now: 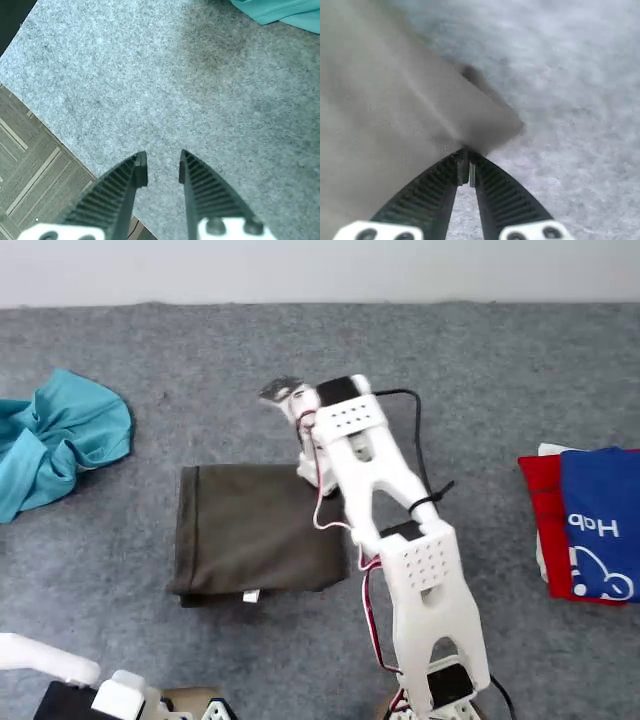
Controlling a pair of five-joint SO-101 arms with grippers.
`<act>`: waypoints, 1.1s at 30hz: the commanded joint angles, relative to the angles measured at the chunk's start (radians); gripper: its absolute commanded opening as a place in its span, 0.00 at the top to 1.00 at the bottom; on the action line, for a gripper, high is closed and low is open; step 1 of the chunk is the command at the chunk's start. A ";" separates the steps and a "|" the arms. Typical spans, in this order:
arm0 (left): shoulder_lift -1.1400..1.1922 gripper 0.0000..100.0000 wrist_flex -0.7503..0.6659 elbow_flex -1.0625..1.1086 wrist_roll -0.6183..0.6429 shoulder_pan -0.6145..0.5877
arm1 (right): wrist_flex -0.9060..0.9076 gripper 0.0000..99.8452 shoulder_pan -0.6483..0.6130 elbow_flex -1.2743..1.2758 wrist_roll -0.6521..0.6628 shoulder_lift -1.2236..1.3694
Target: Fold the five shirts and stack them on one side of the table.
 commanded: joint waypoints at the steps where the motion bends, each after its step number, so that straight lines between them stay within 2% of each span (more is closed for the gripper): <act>1: -0.037 0.88 -0.003 -0.036 0.003 0.003 | -0.001 0.99 -0.015 -0.006 -0.008 -0.093; 7: -0.037 0.88 -0.003 -0.036 0.003 0.003 | 0.108 0.99 -0.122 -0.006 -0.023 -0.249; 11: -0.037 0.88 -0.003 -0.036 0.003 0.003 | 0.139 0.99 -0.147 0.044 -0.135 -0.328; 18: -0.037 0.88 -0.003 -0.036 0.003 0.003 | 0.139 0.99 -0.185 0.318 -0.259 -0.449; 21: -0.037 0.88 -0.003 -0.036 0.003 0.003 | 0.133 0.99 -0.202 0.446 -0.270 -0.458; 28: -0.037 0.88 -0.003 -0.036 0.003 0.003 | -0.053 0.99 -0.139 0.663 -0.269 -0.398; 33: -0.037 0.88 -0.003 -0.036 0.003 0.003 | 0.024 0.99 -0.133 0.557 -0.272 -0.424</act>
